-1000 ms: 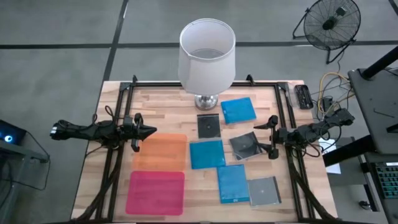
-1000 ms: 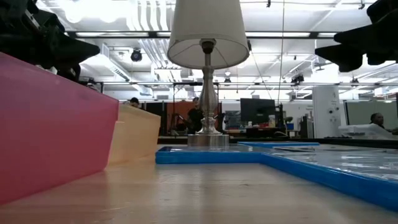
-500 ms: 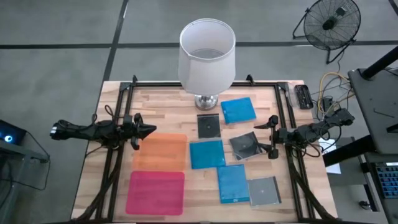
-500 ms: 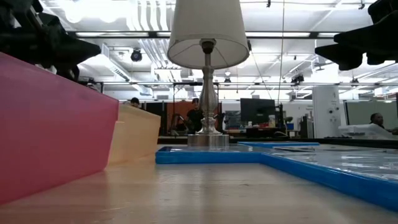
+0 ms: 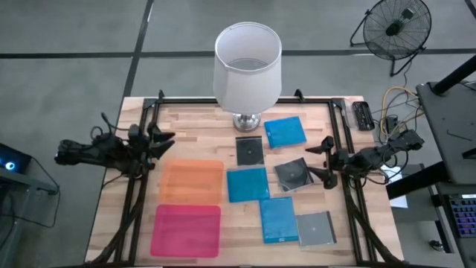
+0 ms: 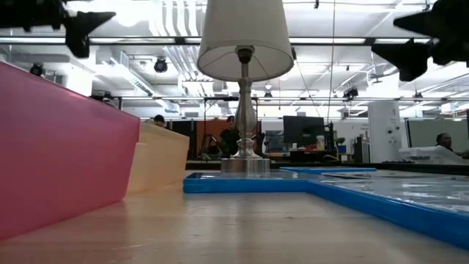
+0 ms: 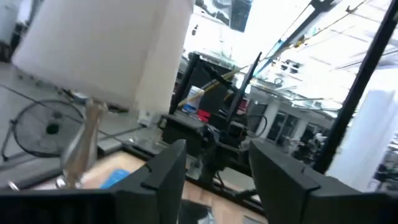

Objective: Pick & place jewel cases by type
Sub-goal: Put the top blue CD case into the orange bin

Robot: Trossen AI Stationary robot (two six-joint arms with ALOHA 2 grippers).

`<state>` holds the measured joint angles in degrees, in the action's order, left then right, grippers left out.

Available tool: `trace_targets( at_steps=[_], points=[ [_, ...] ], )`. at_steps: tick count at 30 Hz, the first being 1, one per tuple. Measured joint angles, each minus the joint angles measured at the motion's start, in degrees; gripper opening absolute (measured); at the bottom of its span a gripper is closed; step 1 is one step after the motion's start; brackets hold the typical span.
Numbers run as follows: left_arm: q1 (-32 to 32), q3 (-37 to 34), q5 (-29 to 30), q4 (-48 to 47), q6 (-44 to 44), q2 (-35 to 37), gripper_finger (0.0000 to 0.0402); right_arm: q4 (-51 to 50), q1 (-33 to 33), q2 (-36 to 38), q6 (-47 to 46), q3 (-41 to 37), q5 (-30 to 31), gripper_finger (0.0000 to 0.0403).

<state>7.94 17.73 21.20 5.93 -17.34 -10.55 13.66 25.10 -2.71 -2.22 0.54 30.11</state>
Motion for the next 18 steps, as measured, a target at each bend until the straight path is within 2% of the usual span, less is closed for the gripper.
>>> trace_targets(
  at_steps=[7, 10, 18],
  points=[
    [0.00, 10.96, 0.03, 2.42, 0.83, -11.12, 0.0194, 3.82, -0.02, -0.05, -2.15, 2.85, 0.00, 0.0329],
    [0.01, 15.02, -0.73, 5.22, 0.77, -15.87, 0.0199, 2.90, -0.02, -0.75, -0.49, 6.60, 0.06, 0.0329],
    [0.02, 24.29, -1.64, 1.54, 3.93, -28.91, 0.0200, 2.45, -0.02, -7.98, 5.19, 18.50, 0.05, 0.0329]
  ],
)
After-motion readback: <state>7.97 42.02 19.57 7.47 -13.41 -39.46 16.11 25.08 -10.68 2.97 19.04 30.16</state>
